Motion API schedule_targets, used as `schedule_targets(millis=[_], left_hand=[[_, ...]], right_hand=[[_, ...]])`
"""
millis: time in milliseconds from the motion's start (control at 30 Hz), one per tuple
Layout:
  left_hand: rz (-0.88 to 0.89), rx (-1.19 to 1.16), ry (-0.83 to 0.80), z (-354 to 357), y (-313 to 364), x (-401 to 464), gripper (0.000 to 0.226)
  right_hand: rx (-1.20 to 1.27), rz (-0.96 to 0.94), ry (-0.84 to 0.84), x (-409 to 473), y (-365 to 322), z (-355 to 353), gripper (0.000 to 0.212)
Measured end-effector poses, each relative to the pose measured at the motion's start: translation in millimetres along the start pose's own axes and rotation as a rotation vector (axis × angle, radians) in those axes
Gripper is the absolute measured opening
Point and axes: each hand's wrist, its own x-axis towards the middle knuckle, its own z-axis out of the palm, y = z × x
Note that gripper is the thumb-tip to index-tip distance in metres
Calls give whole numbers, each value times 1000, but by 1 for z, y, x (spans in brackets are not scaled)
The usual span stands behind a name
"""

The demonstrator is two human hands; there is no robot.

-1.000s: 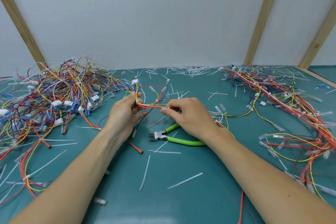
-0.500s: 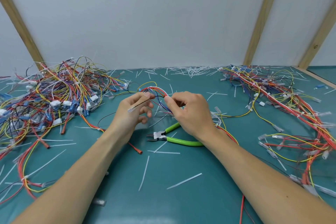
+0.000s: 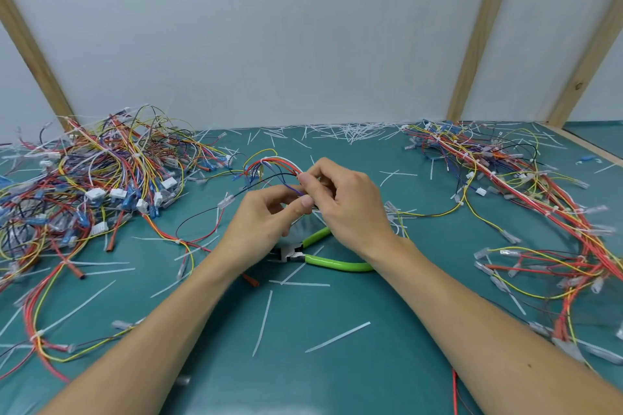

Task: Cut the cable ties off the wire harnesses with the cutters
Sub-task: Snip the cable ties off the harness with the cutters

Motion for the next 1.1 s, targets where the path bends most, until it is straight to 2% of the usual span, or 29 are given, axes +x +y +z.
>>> schedule_targets(millis=[167, 300, 533, 667, 833, 933, 1033, 1100], left_hand=[[-54, -132, 109, -3, 0, 2, 38], [-99, -212, 155, -7, -2, 5, 34], [-240, -362, 258, -16, -5, 10, 26], [-285, -426, 264, -19, -6, 12, 25], [-324, -565, 254, -22, -3, 12, 20], [-355, -669, 283, -26, -1, 13, 20], [-372, -731, 315, -30, 0, 14, 22], [-381, -728, 327, -30, -2, 14, 22]], right_hand=[[34, -31, -112, -2, -4, 2, 14], [71, -65, -156, -4, -6, 2, 6], [7, -92, -145, -1, 1, -1, 28], [-39, -10, -178, 2, 8, 1, 16], [-107, 57, -246, 6, 15, -7, 43], [100, 139, -357, 7, 15, -13, 49], [470, 246, -469, 10, 14, -20, 32], [624, 303, -503, 14, 15, -24, 21]])
